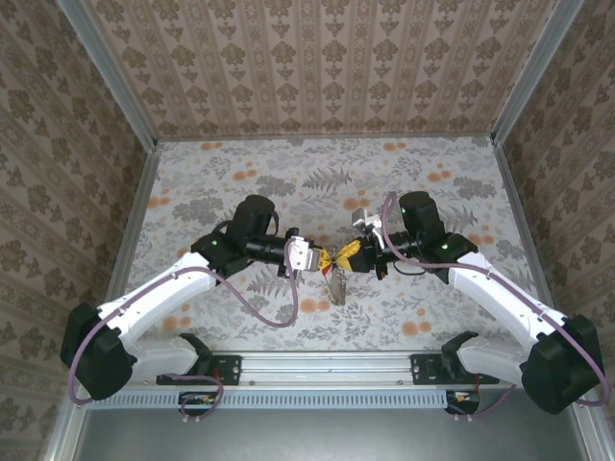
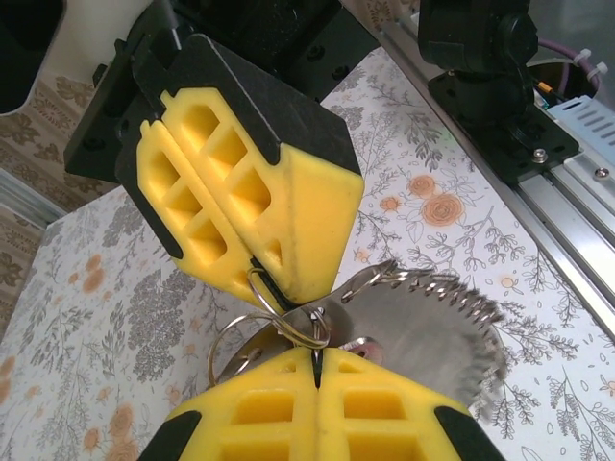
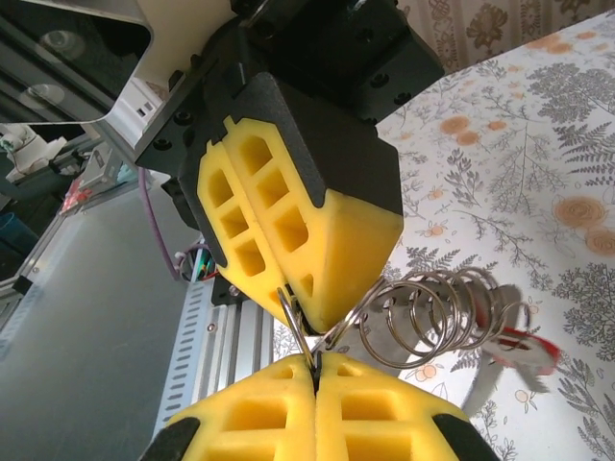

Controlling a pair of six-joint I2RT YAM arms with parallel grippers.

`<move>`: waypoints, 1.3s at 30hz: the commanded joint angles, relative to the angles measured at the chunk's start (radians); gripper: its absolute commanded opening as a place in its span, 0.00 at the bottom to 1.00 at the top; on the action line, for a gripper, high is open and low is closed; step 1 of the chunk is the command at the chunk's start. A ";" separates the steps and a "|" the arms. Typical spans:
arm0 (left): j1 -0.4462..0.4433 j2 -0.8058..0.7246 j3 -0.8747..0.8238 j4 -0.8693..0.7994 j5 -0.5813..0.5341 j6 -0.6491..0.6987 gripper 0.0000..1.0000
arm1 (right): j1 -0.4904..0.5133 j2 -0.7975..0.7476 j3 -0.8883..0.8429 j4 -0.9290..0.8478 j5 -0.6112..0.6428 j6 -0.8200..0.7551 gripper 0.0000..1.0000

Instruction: Put the keys on the keyring

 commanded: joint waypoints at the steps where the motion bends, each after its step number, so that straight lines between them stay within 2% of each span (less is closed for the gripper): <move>1: -0.005 -0.032 -0.019 0.026 0.016 0.019 0.00 | -0.009 0.005 -0.002 0.031 -0.026 0.030 0.00; 7: -0.005 -0.050 -0.045 0.072 -0.001 -0.005 0.00 | -0.012 0.012 -0.026 0.078 -0.041 0.087 0.00; 18: -0.002 -0.049 -0.034 0.065 -0.024 0.027 0.00 | -0.012 0.052 0.007 -0.030 -0.163 0.039 0.00; 23: -0.003 -0.051 -0.033 0.065 -0.021 0.033 0.00 | -0.012 0.063 0.019 -0.081 -0.156 0.011 0.00; 39: -0.003 -0.031 -0.036 0.056 0.013 0.040 0.00 | -0.015 0.063 0.031 -0.031 -0.159 0.034 0.00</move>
